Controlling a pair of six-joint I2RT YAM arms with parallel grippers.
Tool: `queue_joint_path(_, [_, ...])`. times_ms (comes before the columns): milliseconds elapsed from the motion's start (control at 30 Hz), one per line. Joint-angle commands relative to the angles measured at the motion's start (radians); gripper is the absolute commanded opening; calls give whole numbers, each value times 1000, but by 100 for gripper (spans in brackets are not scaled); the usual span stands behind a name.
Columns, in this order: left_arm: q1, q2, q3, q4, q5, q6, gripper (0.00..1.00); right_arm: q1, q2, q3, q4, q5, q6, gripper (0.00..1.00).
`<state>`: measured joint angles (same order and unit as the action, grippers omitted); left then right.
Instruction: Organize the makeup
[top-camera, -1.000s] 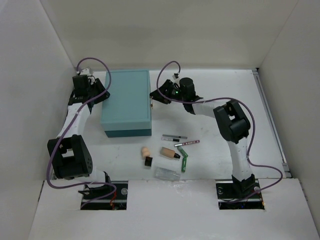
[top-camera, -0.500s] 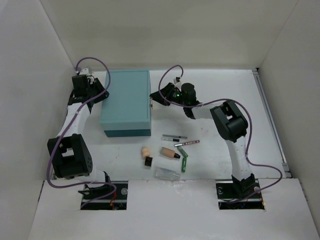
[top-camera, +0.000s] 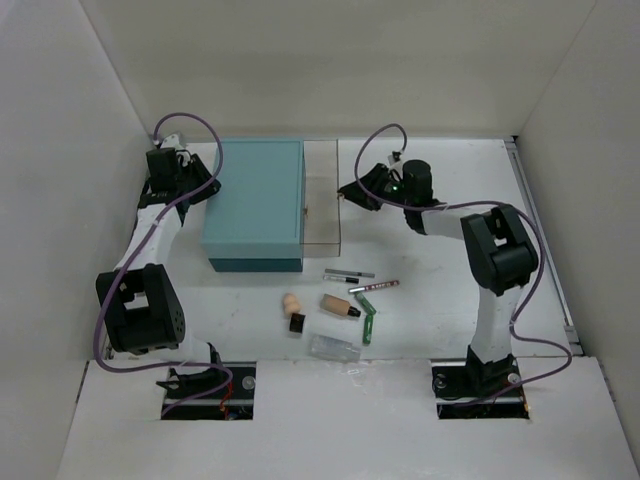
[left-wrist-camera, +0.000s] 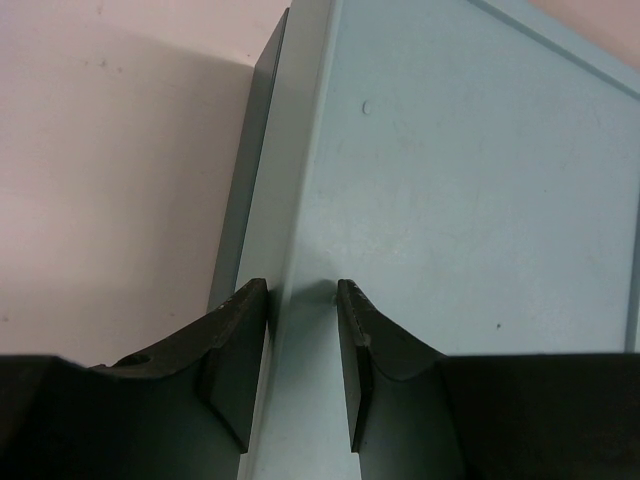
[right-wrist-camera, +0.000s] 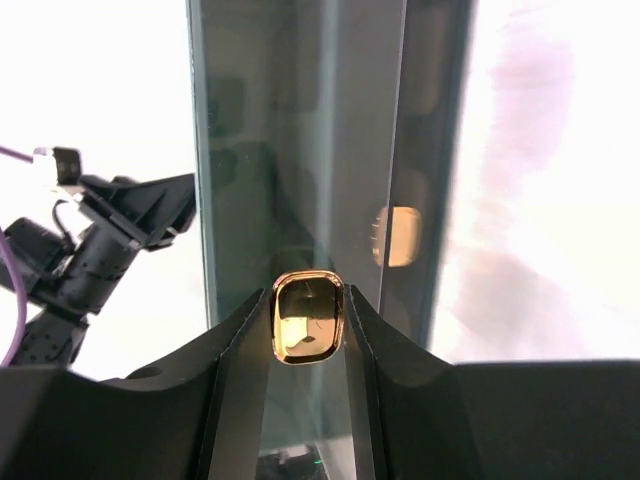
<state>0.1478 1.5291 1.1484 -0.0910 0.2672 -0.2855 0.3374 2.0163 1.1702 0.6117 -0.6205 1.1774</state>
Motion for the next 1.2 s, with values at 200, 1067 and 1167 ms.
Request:
queue_joint_path(200, [8, 91, -32, -139, -102, 35, 22, -81, -159, -23, -210, 33, -237, 26])
queue_joint_path(1067, [-18, 13, -29, -139, -103, 32, 23, 453, -886, -383, -932, 651, -805, 90])
queue_joint_path(1167, [-15, -7, -23, -139, -111, 31, 26, 548, -900, -403, -915, 654, -858, 90])
